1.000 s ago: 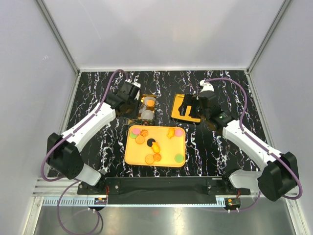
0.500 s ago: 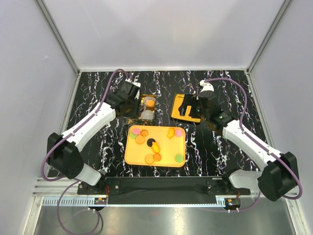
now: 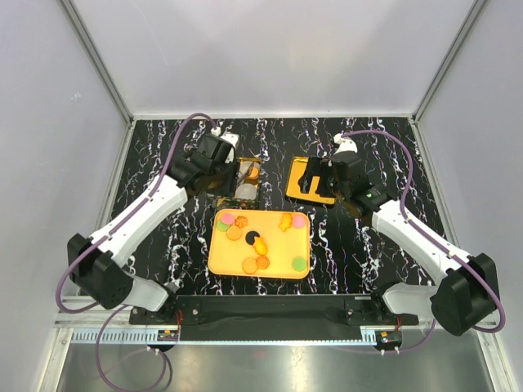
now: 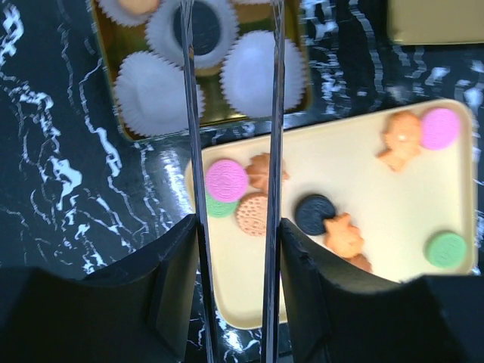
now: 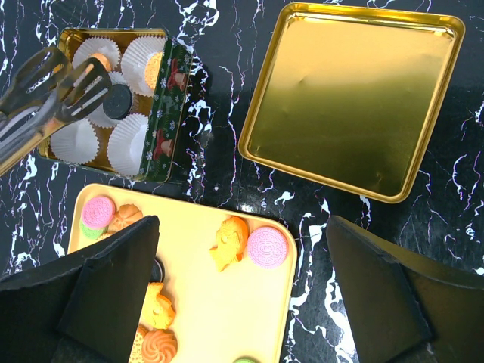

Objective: Pack the cookies

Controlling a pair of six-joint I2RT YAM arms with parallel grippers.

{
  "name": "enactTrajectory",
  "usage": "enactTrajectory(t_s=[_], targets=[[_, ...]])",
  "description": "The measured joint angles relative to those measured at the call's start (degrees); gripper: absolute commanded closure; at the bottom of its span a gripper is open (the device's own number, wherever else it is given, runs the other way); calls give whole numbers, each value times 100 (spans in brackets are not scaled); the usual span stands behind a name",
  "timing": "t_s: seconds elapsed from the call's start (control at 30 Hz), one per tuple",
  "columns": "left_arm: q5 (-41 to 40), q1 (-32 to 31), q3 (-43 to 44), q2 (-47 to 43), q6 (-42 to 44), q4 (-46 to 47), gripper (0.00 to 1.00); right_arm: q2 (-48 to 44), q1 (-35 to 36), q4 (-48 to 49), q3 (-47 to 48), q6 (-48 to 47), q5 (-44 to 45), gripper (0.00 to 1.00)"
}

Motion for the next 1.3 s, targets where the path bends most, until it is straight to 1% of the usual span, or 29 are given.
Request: enactTrajectory(t_s=[0.17, 0.33, 0.53, 0.8, 1.3], targets=[[11, -691, 221, -334, -39, -138, 53, 0, 0, -2, 0, 0, 2, 0], [28, -1480, 203, -435, -245, -157, 53, 0, 0, -2, 0, 0, 7, 0], [31, -2022, -114, -354, -518, -101, 53, 0, 0, -2, 0, 0, 7, 0], [52, -2371, -295, 133, -710, 81, 53, 0, 0, -4, 0, 0, 7, 0], [52, -2487, -396, 444, -776, 216, 53, -2, 0, -4, 0, 0, 7, 0]])
